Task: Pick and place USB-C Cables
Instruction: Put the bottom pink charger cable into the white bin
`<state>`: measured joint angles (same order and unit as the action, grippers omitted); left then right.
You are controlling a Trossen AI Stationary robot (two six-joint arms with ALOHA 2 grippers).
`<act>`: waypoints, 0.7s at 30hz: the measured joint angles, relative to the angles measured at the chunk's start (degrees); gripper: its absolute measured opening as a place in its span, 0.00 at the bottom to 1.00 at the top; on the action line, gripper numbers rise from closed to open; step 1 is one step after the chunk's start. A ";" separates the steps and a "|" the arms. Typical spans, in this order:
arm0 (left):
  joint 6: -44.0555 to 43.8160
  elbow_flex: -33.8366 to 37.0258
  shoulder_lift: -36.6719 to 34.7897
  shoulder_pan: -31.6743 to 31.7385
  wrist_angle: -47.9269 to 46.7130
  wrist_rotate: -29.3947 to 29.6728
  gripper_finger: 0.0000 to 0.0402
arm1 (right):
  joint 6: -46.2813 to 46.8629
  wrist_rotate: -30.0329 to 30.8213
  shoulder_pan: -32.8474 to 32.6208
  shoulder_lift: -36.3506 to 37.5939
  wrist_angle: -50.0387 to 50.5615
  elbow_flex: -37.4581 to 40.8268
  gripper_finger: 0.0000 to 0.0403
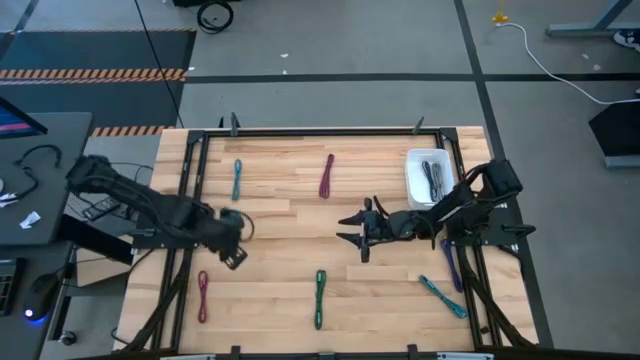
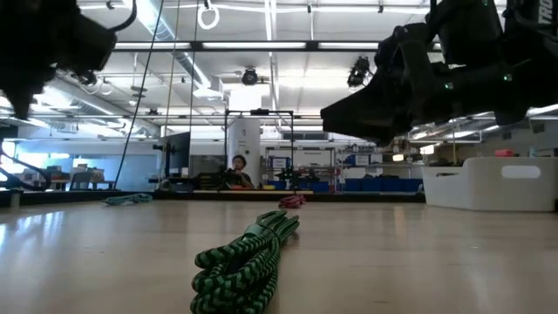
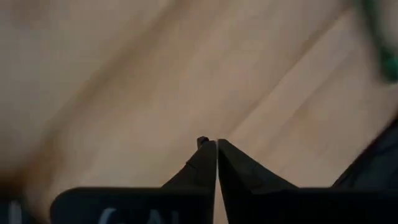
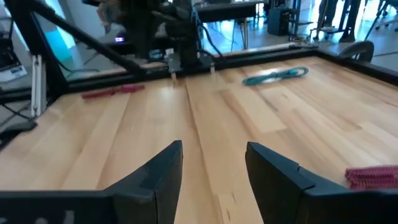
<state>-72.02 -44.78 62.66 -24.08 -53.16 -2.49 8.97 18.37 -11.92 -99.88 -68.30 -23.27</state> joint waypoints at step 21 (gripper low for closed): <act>-44.42 12.72 15.31 -25.93 20.80 -13.91 0.59 | 1.90 4.74 -5.27 -4.15 -0.67 0.00 0.44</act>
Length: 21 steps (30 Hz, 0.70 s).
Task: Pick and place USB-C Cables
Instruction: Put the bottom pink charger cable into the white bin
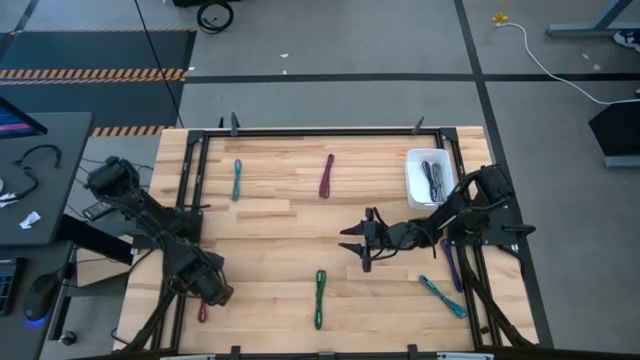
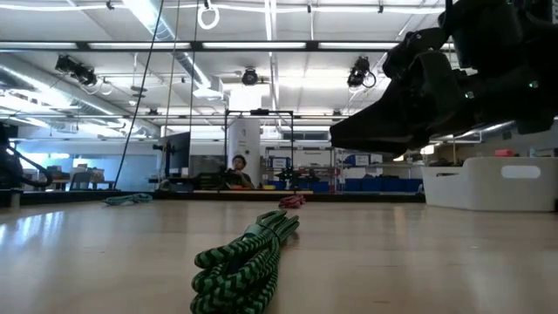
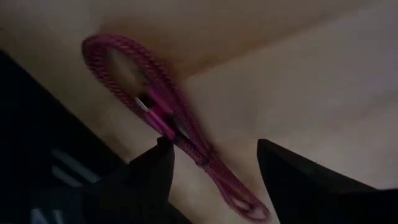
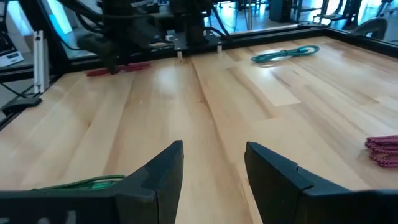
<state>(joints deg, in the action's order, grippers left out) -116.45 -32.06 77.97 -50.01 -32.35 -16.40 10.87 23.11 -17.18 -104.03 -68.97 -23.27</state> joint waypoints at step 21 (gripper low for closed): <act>8.01 -1.88 0.19 -1.98 -1.97 22.77 0.05 | -0.54 -0.06 -1.33 0.01 0.07 0.00 0.43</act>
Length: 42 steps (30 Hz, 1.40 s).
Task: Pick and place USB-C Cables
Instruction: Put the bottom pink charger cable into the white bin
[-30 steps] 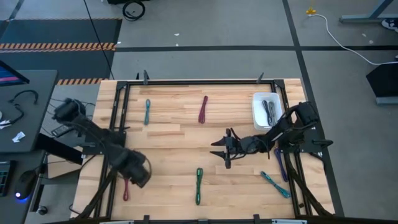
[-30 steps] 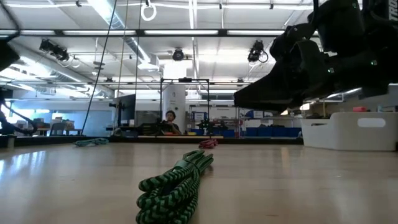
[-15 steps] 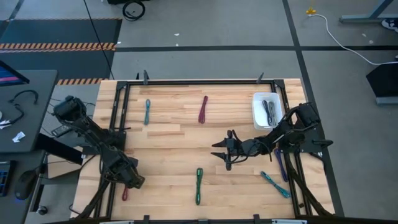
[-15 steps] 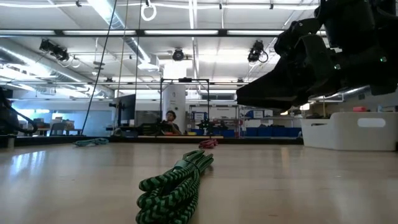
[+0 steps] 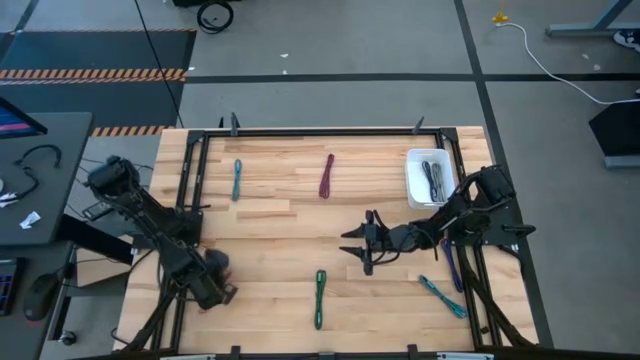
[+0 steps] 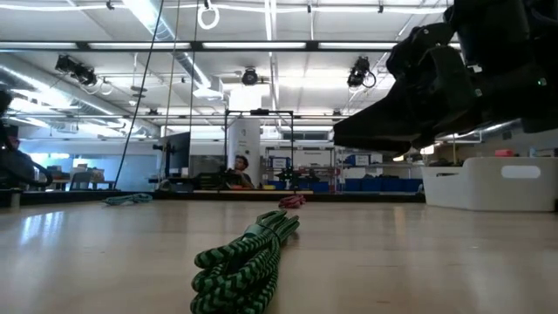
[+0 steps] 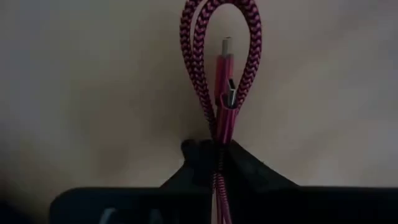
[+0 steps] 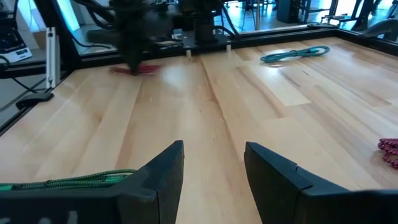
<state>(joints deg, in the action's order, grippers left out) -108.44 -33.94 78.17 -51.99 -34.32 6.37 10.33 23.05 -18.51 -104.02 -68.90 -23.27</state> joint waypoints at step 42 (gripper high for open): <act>111.09 -39.11 40.35 47.54 71.76 -18.11 0.05 | -1.32 23.85 -22.09 49.88 39.47 7.10 0.43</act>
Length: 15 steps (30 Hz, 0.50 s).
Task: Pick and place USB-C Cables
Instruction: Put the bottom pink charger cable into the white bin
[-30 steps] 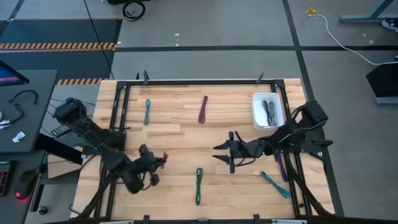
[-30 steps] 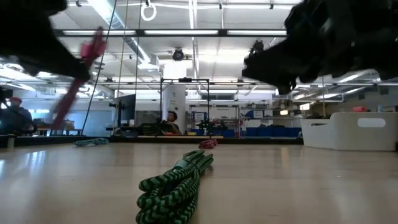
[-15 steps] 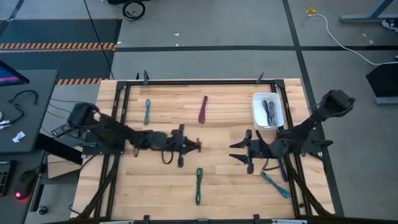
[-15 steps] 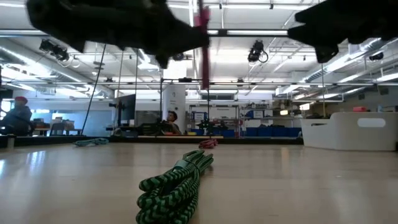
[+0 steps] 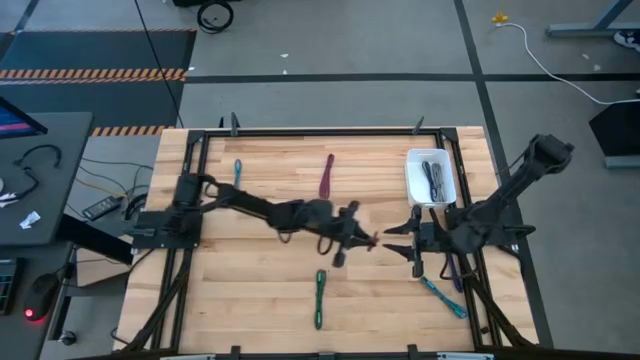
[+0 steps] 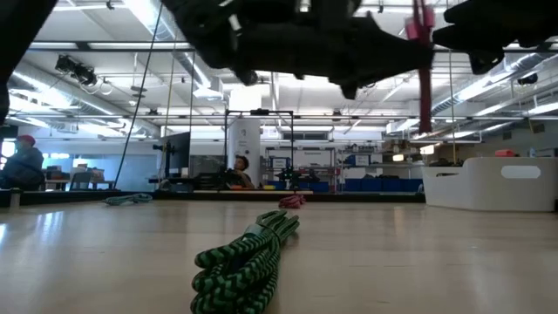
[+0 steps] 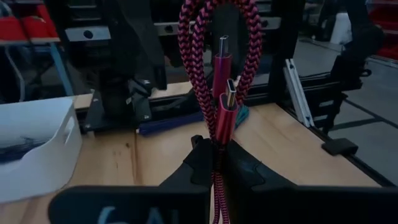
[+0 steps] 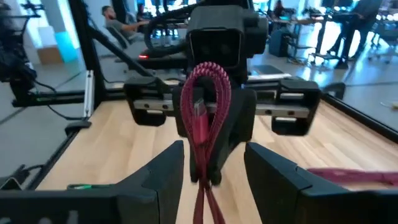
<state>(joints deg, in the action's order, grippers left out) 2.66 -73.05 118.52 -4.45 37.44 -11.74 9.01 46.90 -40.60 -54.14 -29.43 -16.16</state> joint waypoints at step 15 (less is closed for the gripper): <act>0.11 -7.70 3.44 1.73 -4.64 -1.59 0.05 | -0.04 4.26 -1.72 3.33 5.44 -0.04 0.61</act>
<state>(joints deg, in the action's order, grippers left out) 2.77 -80.75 121.95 -2.72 32.80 -13.34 8.97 51.16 -42.32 -50.81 -23.99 -16.21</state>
